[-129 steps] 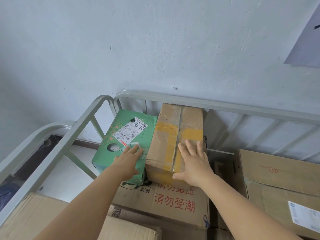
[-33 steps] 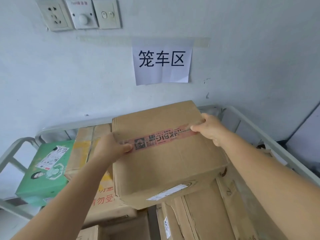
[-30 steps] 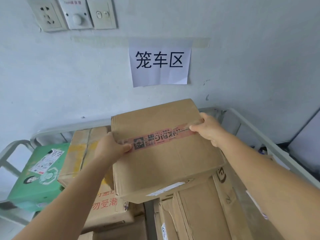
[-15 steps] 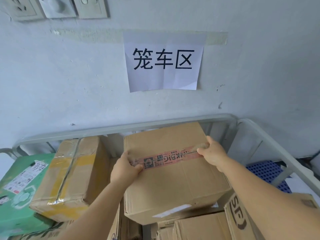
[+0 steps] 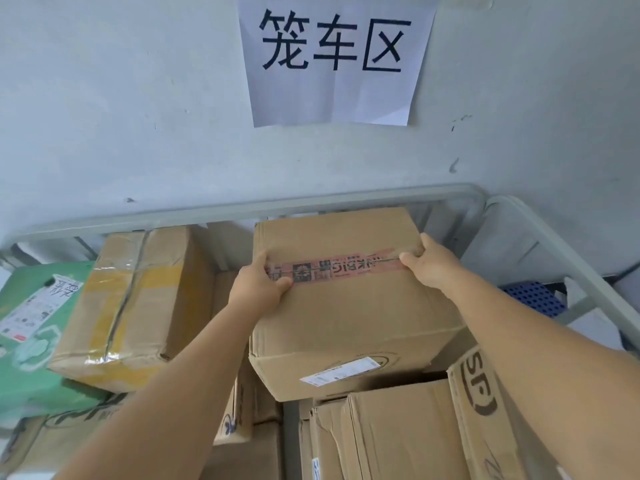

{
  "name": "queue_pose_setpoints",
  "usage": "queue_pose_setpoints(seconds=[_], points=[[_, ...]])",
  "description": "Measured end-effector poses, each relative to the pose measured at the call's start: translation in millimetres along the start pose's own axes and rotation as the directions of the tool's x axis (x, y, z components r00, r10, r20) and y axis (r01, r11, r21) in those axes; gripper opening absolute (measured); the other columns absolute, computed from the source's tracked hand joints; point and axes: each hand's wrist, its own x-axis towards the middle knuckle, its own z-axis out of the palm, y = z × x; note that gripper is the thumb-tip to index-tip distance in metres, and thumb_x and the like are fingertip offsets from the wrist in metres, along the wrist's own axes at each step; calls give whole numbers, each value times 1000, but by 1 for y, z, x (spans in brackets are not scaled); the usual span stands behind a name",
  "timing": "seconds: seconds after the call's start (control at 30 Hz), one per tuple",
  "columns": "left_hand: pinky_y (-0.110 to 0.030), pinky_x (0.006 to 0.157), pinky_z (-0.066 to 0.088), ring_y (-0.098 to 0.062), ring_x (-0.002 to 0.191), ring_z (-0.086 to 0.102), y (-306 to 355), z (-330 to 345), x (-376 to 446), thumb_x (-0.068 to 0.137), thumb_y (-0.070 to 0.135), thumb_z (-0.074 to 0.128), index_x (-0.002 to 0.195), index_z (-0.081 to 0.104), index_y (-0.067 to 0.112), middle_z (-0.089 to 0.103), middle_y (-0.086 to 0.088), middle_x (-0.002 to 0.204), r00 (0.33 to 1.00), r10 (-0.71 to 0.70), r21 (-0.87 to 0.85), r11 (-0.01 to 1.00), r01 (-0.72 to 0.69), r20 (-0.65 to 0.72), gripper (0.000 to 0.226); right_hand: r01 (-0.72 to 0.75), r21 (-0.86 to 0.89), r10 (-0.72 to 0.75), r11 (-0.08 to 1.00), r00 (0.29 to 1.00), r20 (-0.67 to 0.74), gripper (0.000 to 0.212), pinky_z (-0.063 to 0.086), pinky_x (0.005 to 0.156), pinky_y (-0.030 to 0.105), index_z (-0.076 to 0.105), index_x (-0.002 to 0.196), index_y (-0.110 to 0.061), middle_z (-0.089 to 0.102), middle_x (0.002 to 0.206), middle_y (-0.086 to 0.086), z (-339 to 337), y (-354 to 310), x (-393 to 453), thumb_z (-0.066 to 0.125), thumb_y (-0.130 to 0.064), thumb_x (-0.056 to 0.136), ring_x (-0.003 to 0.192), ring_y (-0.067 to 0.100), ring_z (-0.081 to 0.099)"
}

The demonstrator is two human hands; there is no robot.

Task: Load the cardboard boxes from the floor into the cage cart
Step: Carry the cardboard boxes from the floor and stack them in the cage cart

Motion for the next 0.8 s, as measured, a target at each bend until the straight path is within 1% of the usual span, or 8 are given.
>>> queue_pose_setpoints(seconds=[0.13, 0.2, 0.27, 0.33, 0.53, 0.6, 0.7, 0.8], points=[[-33, 90, 45, -26, 115, 56, -5, -2, -16, 90, 35, 63, 151, 24, 23, 55, -3, 134, 999, -35, -29, 999, 35, -23, 73, -61, -18, 60, 998, 996, -73, 71, 38, 103, 39, 10, 155, -10, 34, 154, 15, 14, -2, -24, 42, -43, 101, 136, 35, 40], [-34, 88, 47, -27, 112, 57, -7, -3, -25, 90, 35, 63, 149, 26, 23, 57, -4, 131, 996, -70, -78, 995, 66, -46, 70, -122, 7, 122, 992, 986, -117, 78, 40, 106, 45, 13, 152, -6, 37, 151, 18, 23, 2, -36, 47, -49, 97, 132, 39, 44], [-36, 86, 50, -27, 108, 58, -8, -3, -34, 89, 35, 64, 141, 34, 20, 59, -4, 124, 994, -96, -107, 990, 90, -59, 62, -164, 51, 170, 985, 975, -144, 79, 42, 103, 50, 24, 147, -2, 42, 145, 20, 29, 7, -46, 53, -52, 93, 127, 40, 48], [-36, 85, 51, -25, 103, 59, -9, -5, -44, 87, 34, 67, 127, 43, 18, 60, -2, 117, 989, -130, -158, 980, 117, -77, 49, -161, 125, 176, 979, 977, -122, 75, 47, 97, 46, 36, 142, -3, 48, 140, 18, 31, 12, -54, 60, -49, 89, 121, 38, 52], [-38, 87, 52, -22, 99, 61, -22, -23, -86, 79, 33, 75, 114, 52, 17, 61, 5, 105, 963, -194, -261, 955, 142, -186, 44, -21, 251, 43, 968, 996, -80, 54, 47, 84, 38, 54, 123, -16, 60, 117, 1, 14, 3, -72, 72, -44, 81, 105, 26, 57], [-43, 83, 54, -24, 94, 62, -26, -35, -103, 79, 34, 75, 109, 53, 18, 63, 2, 102, 954, -201, -253, 957, 143, -221, 41, 35, 249, -20, 968, 998, -64, 50, 48, 88, 41, 55, 117, -19, 61, 111, -1, 5, -10, -80, 72, -47, 79, 102, 25, 57], [-44, 81, 55, -24, 91, 62, -32, -51, -131, 79, 35, 74, 110, 53, 16, 63, 0, 101, 940, -223, -250, 955, 158, -259, 41, 118, 213, -112, 970, 993, -36, 52, 49, 93, 50, 57, 111, -23, 64, 109, 0, -5, -30, -95, 71, -54, 71, 101, 27, 61], [-45, 83, 55, -24, 93, 62, -43, -62, -162, 80, 33, 75, 112, 54, 14, 64, -3, 104, 929, -259, -314, 934, 171, -265, 42, 181, 203, -183, 962, 983, -13, 59, 49, 94, 46, 56, 122, -18, 63, 118, 4, -7, -48, -113, 76, -47, 74, 107, 28, 60]])
